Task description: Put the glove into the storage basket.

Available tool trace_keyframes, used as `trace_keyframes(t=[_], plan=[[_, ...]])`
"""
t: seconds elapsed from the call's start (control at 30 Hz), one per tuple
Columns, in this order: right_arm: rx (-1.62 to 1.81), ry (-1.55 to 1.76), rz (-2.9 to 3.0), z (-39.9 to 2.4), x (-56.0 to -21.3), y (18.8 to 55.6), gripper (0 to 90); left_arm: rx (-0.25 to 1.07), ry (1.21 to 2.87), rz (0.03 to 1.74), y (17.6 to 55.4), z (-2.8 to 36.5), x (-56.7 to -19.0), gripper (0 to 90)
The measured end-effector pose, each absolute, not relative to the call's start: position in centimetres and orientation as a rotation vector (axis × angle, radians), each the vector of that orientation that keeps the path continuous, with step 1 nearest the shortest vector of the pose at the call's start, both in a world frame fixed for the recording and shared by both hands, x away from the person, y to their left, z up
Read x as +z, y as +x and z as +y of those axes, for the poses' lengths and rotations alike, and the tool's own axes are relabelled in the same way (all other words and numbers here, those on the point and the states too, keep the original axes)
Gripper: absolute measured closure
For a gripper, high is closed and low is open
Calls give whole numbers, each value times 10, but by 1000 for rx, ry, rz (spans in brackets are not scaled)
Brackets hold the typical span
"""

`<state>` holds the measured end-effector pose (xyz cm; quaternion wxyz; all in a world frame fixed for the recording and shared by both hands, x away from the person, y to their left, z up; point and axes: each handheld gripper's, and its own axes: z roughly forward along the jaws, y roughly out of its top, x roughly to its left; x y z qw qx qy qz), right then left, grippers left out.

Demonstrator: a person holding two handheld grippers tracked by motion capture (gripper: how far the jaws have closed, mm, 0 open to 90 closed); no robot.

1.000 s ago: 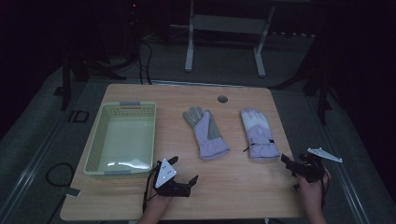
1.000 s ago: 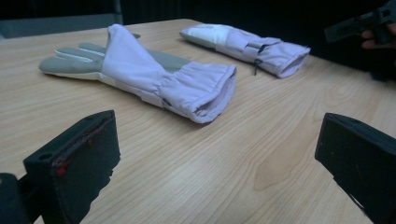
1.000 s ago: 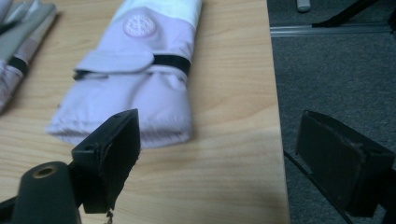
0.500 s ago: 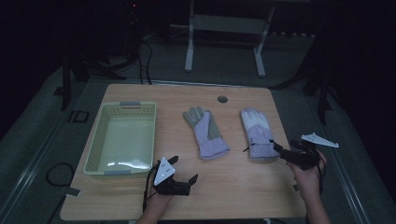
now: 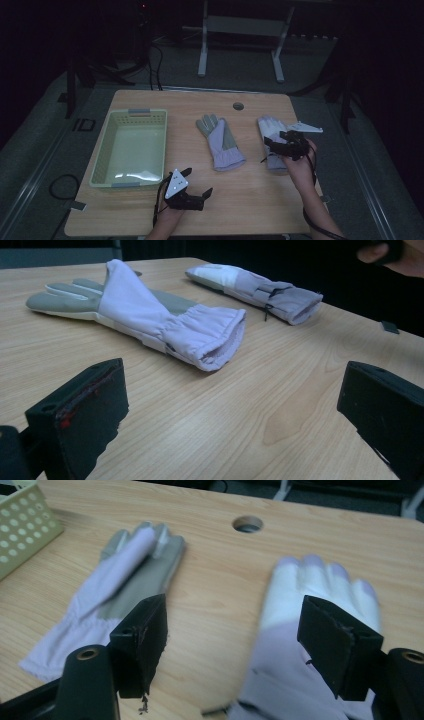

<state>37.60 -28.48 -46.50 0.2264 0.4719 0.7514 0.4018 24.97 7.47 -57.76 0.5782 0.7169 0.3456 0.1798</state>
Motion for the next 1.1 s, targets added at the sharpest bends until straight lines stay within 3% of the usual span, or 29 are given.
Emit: trace_keyframes(t=[0.23, 0.33, 0.47, 1.1], plan=[[1118, 1263, 2096, -258, -458, 388, 271, 394, 1679, 809, 250, 74, -578, 2], [1117, 1270, 2143, -241, -458, 395, 222, 401, 1686, 807, 250, 73, -578, 2], [1099, 1246, 2226, -225, -464, 404, 300, 392, 1682, 812, 250, 74, -578, 2], [1049, 1198, 2350, -157, -488, 432, 351, 393, 1689, 804, 250, 72, -578, 2]])
